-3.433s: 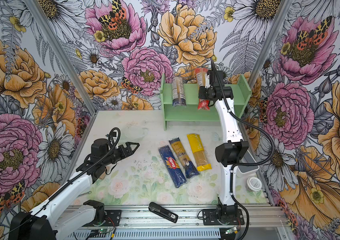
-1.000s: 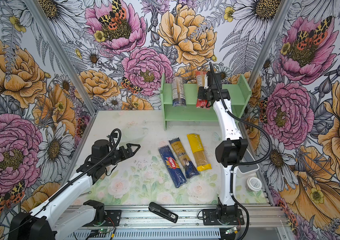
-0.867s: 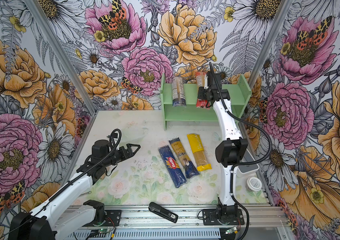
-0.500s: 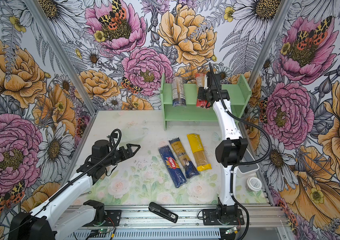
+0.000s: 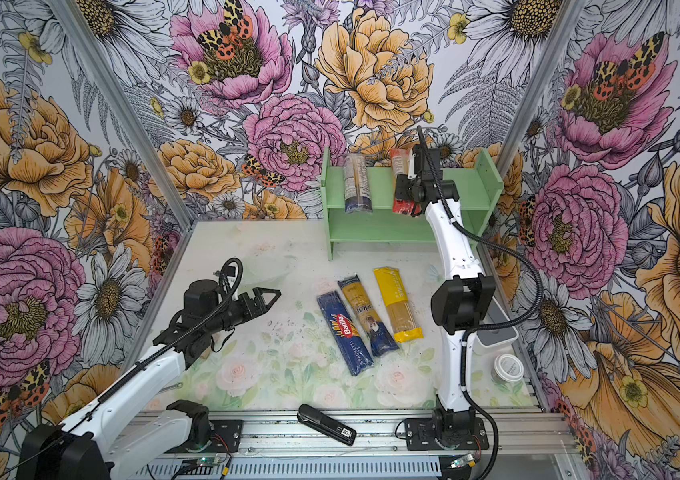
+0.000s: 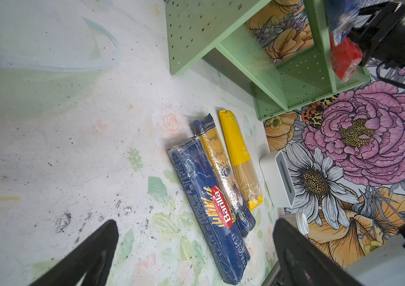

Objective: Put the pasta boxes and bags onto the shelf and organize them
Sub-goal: 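Hold the red-topped bag upright on the shelf with the right gripper, then open the right gripper and lift it away from the red-topped bag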

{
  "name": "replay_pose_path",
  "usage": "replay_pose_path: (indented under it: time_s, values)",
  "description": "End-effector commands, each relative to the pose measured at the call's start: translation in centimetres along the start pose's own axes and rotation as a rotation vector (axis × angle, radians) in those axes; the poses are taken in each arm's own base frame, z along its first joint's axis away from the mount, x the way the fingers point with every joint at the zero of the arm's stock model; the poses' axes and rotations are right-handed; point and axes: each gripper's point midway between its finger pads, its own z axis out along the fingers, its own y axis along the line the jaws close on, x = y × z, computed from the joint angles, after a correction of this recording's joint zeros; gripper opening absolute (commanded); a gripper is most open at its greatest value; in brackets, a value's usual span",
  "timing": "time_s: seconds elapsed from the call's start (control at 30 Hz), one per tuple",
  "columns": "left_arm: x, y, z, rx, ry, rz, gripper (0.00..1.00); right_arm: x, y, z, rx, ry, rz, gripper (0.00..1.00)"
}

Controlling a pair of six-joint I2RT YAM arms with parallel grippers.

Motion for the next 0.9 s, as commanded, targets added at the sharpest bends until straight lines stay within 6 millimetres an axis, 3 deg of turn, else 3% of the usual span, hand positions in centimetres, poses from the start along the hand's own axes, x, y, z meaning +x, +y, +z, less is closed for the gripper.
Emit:
replay_pose_path:
  time_s: [0.0, 0.87]
  values:
    - [0.0, 0.1, -0.1, 0.007, -0.005, 0.023, 0.99, 1.2, -0.4, 0.5, 0.026, 0.039, -0.027, 0.56]
    - [0.0, 0.1, 0.2, 0.012, 0.0, 0.025, 0.99, -0.1, 0.0, -1.3, 0.004, 0.004, -0.077, 0.84]
